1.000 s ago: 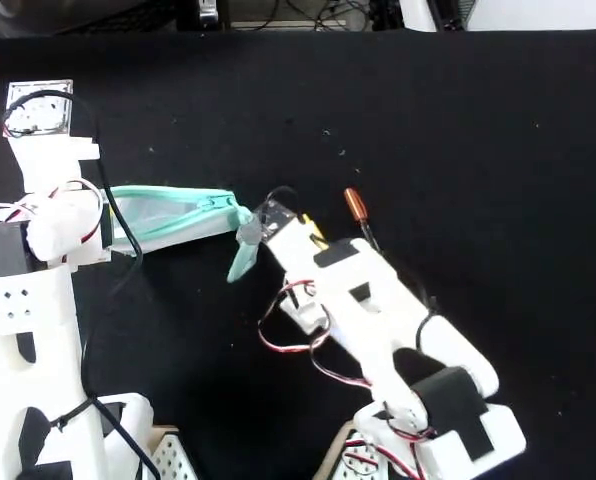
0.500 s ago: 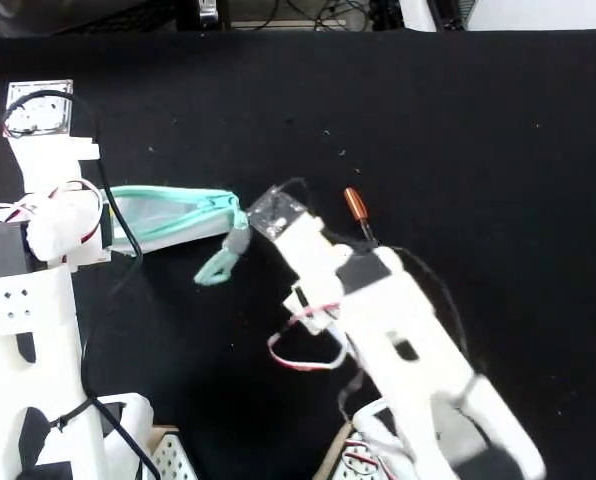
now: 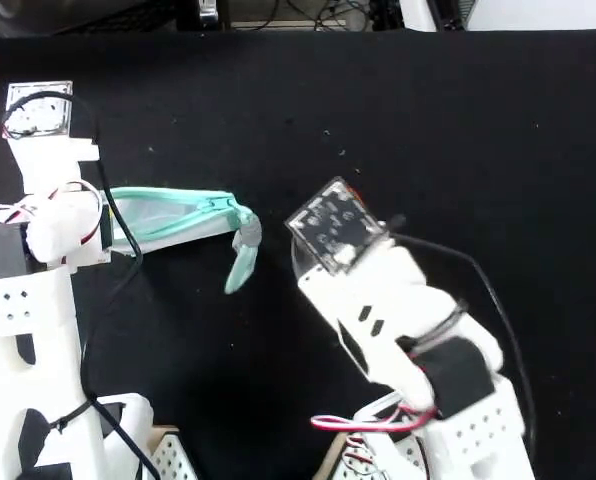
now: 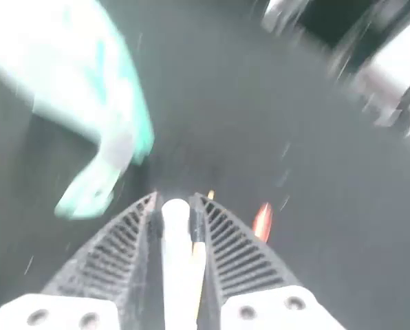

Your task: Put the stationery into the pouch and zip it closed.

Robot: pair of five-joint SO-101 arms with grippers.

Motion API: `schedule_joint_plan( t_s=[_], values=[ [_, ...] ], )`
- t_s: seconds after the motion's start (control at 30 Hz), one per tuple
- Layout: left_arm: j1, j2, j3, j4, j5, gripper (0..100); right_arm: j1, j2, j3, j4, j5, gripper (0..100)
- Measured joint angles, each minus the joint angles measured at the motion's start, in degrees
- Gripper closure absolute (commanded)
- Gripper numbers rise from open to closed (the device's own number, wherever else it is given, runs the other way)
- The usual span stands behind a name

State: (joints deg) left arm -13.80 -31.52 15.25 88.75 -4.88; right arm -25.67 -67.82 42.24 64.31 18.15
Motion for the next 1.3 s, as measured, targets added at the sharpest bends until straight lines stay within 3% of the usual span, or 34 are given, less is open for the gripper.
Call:
schedule_joint_plan(
  t_s=[0.23,0.4,0.63,0.87,1.1,1.3],
  values=[
    [0.0,0.0,0.0,0.0,0.0,97,-1.14,-4.57,-8.44,-13.8,-1.85,98.7],
    [0.0,0.0,0.0,0.0,0.0,97,-9.93,-5.36,-11.87,-19.34,-8.0,98.7],
    [0.0,0.0,0.0,0.0,0.0,97,-23.82,-5.36,-12.04,-25.32,-5.01,98.7],
    [0.0,0.0,0.0,0.0,0.0,97,-25.05,-5.36,-11.78,-34.02,-4.22,98.7],
    [0.0,0.0,0.0,0.0,0.0,97,-25.32,-5.1,-1.67,-46.42,-4.22,98.7],
    [0.0,0.0,0.0,0.0,0.0,97,-25.32,-4.84,0.26,-49.14,-5.54,98.7]
  ],
)
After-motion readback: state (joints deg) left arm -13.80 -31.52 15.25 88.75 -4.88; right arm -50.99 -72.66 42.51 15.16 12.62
